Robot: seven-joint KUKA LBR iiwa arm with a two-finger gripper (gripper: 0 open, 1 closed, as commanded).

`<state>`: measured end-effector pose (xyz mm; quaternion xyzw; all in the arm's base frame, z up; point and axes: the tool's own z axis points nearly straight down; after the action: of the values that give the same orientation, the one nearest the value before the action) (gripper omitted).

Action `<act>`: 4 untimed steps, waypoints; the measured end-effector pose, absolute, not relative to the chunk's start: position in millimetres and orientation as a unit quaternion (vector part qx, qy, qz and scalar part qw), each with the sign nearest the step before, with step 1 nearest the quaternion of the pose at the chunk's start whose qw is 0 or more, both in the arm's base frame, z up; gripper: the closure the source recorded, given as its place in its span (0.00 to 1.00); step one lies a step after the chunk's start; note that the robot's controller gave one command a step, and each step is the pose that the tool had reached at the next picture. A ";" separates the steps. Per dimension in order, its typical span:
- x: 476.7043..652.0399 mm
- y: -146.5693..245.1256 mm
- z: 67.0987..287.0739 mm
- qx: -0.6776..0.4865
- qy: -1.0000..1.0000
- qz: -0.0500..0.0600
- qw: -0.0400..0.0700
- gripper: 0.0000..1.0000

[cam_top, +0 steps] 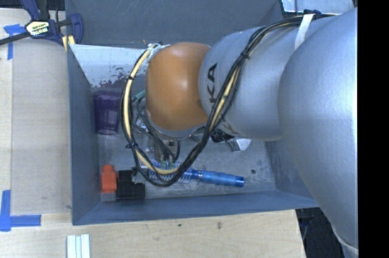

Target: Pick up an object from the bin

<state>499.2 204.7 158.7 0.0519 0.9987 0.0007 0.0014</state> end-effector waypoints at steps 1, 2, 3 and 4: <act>493.9 198.3 145.1 0.063 0.998 0.001 0.003 0.00; 487.6 185.5 107.4 0.090 0.996 0.002 0.004 0.00; 497.0 199.0 78.9 0.088 0.996 0.002 0.002 0.00; 496.8 197.0 79.8 0.196 0.981 0.010 0.009 1.00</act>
Offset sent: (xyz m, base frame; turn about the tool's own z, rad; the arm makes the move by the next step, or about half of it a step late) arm -0.0160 -0.0261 -0.0672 0.0965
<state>496.8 197.0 79.8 0.1960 0.9805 0.0102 0.0085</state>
